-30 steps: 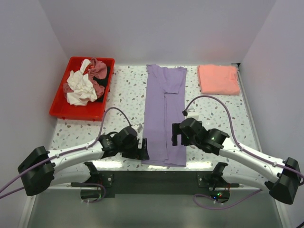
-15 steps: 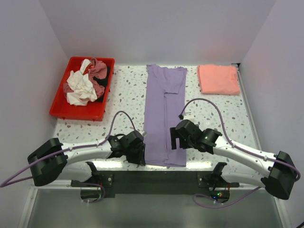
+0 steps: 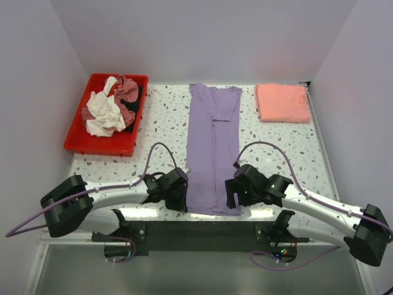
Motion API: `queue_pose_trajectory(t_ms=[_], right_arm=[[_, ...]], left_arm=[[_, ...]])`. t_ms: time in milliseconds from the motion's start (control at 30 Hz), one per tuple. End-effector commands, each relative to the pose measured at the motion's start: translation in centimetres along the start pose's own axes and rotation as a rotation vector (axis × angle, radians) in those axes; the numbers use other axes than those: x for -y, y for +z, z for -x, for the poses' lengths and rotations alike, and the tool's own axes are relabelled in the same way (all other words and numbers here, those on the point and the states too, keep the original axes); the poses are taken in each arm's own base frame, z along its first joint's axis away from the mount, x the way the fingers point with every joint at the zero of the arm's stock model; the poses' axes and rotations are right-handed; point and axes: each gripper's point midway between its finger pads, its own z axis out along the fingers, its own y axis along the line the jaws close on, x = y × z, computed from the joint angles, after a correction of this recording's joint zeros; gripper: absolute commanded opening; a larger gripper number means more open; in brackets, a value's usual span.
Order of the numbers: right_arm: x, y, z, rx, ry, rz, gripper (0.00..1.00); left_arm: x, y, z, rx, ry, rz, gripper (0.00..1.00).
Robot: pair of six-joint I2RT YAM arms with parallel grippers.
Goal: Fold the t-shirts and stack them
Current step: Fold the tshirt
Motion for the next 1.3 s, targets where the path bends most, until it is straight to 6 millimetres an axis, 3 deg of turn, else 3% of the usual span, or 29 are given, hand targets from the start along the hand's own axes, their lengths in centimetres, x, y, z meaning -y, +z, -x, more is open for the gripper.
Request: queue_pose_trajectory(t_ms=[0, 233, 333, 367, 533, 667, 833, 867, 967, 1067, 1167, 1267], right_arm=[[1.2, 0.1, -3.8, -0.151, -0.009, -0.016, 0.82], [0.2, 1.2, -4.4, -0.172, -0.005, 0.044, 0.74], [-0.2, 1.7, -4.7, -0.200, -0.008, 0.060, 0.65], [-0.1, 1.8, -5.0, -0.212, -0.014, 0.054, 0.58], [1.0, 2.5, -5.2, -0.220, -0.021, -0.007, 0.42], [0.2, 2.7, -4.3, -0.207, -0.028, 0.010, 0.19], [-0.9, 1.4, 0.3, -0.061, -0.055, -0.011, 0.10], [-0.4, 1.2, 1.5, -0.012, -0.051, -0.053, 0.09], [-0.5, -0.2, 5.4, 0.123, -0.044, -0.111, 0.08], [0.3, -1.3, 8.1, 0.217, -0.021, -0.181, 0.09], [0.6, -2.8, 12.1, 0.344, 0.024, -0.226, 0.10], [1.2, -2.8, 15.4, 0.436, 0.120, -0.212, 0.11]], left_arm=[[-0.5, -0.3, 0.6, 0.036, 0.019, 0.025, 0.00], [-0.4, -0.2, 0.2, 0.032, 0.011, 0.003, 0.00], [-0.3, -0.3, 0.3, 0.037, 0.012, -0.004, 0.00], [-0.5, -0.4, 0.3, 0.042, 0.007, 0.004, 0.00], [-0.6, -0.4, -0.3, 0.043, -0.024, -0.024, 0.00], [-0.3, -0.9, 0.4, 0.069, -0.013, -0.024, 0.00], [1.1, -2.2, 3.2, 0.166, 0.034, -0.022, 0.00], [0.6, -2.3, 4.2, 0.200, 0.047, 0.028, 0.00], [1.8, -3.5, 7.5, 0.283, 0.072, 0.080, 0.00], [1.7, -3.7, 10.1, 0.327, 0.078, 0.129, 0.00], [1.9, -4.4, 13.9, 0.391, 0.060, 0.122, 0.00], [2.8, -6.1, 19.0, 0.510, 0.010, 0.061, 0.00]])
